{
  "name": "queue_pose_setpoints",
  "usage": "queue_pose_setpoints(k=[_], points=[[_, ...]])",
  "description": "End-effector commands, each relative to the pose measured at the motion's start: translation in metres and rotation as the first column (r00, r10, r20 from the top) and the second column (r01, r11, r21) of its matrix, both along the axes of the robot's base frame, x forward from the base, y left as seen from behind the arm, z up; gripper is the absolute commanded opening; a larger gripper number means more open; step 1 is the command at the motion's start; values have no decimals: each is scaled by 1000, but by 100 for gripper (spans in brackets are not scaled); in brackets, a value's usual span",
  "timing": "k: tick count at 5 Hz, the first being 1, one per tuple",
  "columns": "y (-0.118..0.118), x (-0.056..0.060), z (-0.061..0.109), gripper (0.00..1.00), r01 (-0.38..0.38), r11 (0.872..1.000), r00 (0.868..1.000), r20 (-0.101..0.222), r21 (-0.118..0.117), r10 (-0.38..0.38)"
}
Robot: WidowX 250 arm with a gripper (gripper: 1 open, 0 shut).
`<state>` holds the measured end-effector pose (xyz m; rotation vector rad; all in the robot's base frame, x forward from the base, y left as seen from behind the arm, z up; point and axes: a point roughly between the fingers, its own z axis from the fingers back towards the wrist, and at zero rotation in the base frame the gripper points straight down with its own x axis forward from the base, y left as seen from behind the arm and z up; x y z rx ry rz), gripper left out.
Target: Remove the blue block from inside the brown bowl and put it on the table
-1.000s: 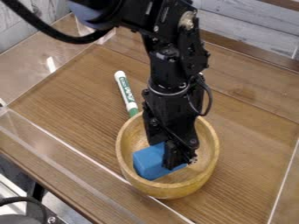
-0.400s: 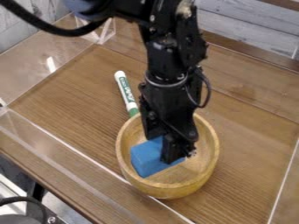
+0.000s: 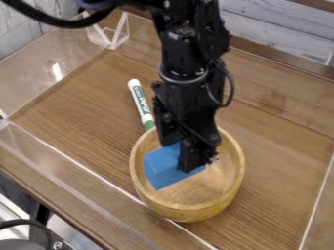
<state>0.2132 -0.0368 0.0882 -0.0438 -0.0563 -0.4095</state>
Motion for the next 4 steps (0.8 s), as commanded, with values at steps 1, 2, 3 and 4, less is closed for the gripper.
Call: queue_pose_setpoints(k=[1, 2, 3, 4], points=[[4, 15, 16, 0, -7, 1000, 997, 72, -3, 7], [5, 19, 18, 0, -9, 1000, 997, 79, -5, 9], [6, 23, 20, 0, -10, 1000, 996, 87, -7, 11], [7, 27, 20, 0, -10, 1000, 995, 97, -13, 11]])
